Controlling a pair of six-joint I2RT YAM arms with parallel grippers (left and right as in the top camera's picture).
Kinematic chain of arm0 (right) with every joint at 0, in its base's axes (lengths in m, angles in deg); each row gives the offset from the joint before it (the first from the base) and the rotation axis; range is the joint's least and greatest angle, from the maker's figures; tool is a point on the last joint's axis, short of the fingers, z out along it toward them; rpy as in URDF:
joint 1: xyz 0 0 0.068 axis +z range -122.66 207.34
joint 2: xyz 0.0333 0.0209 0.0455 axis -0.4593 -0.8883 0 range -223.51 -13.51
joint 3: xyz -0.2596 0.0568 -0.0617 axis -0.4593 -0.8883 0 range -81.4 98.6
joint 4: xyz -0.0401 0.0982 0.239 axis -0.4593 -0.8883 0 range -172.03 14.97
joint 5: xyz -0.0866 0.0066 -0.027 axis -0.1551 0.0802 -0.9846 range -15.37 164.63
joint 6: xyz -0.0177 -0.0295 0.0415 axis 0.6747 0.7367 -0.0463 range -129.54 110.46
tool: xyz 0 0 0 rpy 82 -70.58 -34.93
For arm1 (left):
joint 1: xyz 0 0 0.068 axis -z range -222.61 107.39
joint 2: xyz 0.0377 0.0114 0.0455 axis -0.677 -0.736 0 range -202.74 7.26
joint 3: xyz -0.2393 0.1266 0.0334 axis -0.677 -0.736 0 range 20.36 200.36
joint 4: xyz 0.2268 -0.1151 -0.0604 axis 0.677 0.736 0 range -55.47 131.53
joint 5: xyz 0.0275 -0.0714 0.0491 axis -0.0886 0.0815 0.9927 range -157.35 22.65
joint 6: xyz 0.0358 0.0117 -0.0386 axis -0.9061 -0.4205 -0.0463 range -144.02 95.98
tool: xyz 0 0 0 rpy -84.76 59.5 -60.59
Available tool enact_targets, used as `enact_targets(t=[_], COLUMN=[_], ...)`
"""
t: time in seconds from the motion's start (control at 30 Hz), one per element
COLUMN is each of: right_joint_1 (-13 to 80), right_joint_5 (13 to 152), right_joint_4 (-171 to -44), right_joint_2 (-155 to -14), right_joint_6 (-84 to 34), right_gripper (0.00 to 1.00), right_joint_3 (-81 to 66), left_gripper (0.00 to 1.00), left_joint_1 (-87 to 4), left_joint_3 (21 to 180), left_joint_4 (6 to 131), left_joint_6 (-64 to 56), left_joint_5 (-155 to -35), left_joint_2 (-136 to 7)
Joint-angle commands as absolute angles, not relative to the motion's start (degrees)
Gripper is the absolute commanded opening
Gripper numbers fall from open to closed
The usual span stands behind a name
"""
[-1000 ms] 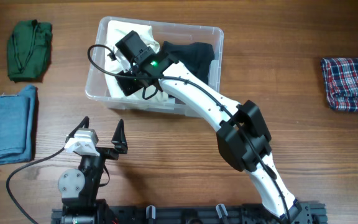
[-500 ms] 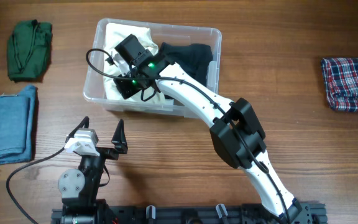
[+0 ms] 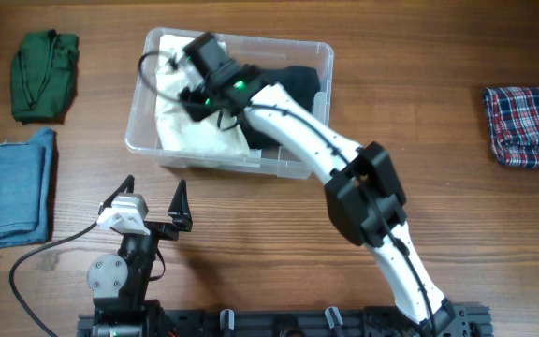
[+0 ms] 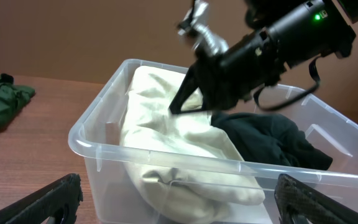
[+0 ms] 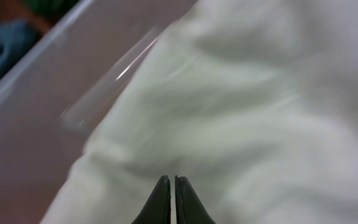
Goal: Pack container
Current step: 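Press and tuck the cream cloth into the bin's left side with the right gripper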
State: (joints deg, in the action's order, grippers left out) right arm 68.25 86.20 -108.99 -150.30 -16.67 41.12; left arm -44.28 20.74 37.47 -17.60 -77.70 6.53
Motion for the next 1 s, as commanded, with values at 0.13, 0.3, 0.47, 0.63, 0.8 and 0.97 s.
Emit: enact_targets(t=[0.13, 0.3, 0.47, 0.63, 0.8, 0.97], right_joint_1=[63.92, 63.79, 63.79, 63.79, 63.92, 63.85], right_joint_5=[83.54, 82.31, 82.29, 82.27, 82.47, 82.47], right_joint_4=[-99.48, -103.50, -113.16, -116.90, -114.98, -111.11], right_joint_2=[-147.77, -147.75, -147.75, -147.75, -148.97, -150.98], right_joint_6=[-14.03, -14.18, -12.89, -9.29, -3.82, -2.05], right_gripper=[0.04, 0.04, 0.04, 0.05, 0.04, 0.04], right_joint_3=[43.11, 44.05, 50.61, 56.79, 56.88, 56.86], left_gripper=[1.00, 1.00, 1.00, 1.00, 1.00, 1.00], left_joint_1=[-44.61, -44.61, -44.61, -44.61, -44.61, -44.61], left_joint_3=[20.70, 20.70, 20.70, 20.70, 20.70, 20.70], left_joint_4=[37.98, 38.00, 38.00, 38.00, 38.00, 37.98], left_joint_6=[-17.14, -17.14, -17.14, -17.14, -17.14, -17.14], left_joint_5=[-77.59, -77.57, -77.57, -77.59, -77.57, -77.57], left_joint_2=[6.95, 6.95, 6.95, 6.95, 6.95, 6.95])
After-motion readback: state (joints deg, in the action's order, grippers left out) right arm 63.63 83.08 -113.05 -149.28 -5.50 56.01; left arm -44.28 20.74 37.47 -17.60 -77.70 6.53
